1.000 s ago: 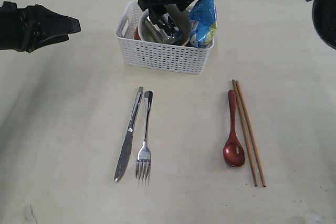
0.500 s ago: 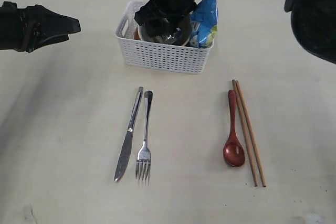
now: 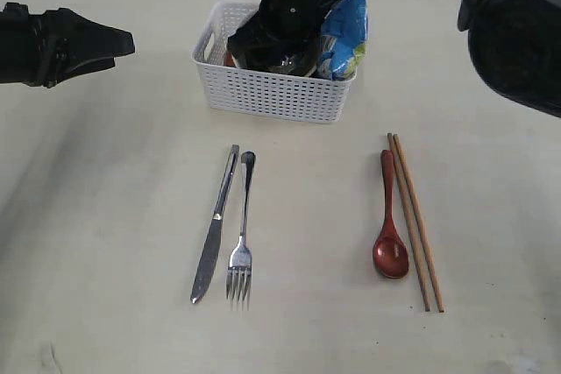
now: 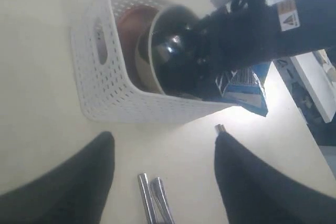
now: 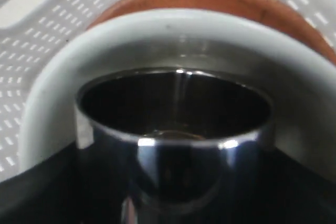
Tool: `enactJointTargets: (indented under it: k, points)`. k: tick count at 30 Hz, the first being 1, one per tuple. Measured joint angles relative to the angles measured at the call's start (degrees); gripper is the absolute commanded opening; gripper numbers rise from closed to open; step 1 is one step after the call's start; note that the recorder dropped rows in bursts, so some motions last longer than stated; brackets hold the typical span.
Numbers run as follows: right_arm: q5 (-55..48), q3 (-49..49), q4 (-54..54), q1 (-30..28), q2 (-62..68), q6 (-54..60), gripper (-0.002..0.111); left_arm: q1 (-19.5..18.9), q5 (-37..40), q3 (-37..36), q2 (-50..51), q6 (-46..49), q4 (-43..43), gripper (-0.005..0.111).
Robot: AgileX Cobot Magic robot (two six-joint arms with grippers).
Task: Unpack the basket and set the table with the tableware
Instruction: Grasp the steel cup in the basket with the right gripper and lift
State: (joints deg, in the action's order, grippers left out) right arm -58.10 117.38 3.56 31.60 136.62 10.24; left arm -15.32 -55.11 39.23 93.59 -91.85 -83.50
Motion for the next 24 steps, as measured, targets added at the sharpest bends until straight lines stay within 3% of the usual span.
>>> enactJointTargets:
  k: [3, 8, 16, 24]
  points:
    - [0.0, 0.0, -0.4, 0.0, 0.3, -0.4, 0.064, 0.0, 0.0, 0.0, 0.0, 0.0, 0.0, 0.053]
    - [-0.5, 0.8, -0.4, 0.0, 0.5, -2.0, 0.036, 0.0, 0.0, 0.0, 0.0, 0.0, 0.0, 0.053]
    - [-5.4, 4.4, -0.4, 0.0, 0.9, -4.5, 0.002, 0.0, 0.0, 0.0, 0.0, 0.0, 0.0, 0.053]
    - [-9.5, 7.7, -1.4, 0.0, -1.5, -5.0, 0.0, 0.0, 0.0, 0.0, 0.0, 0.0, 0.0, 0.053]
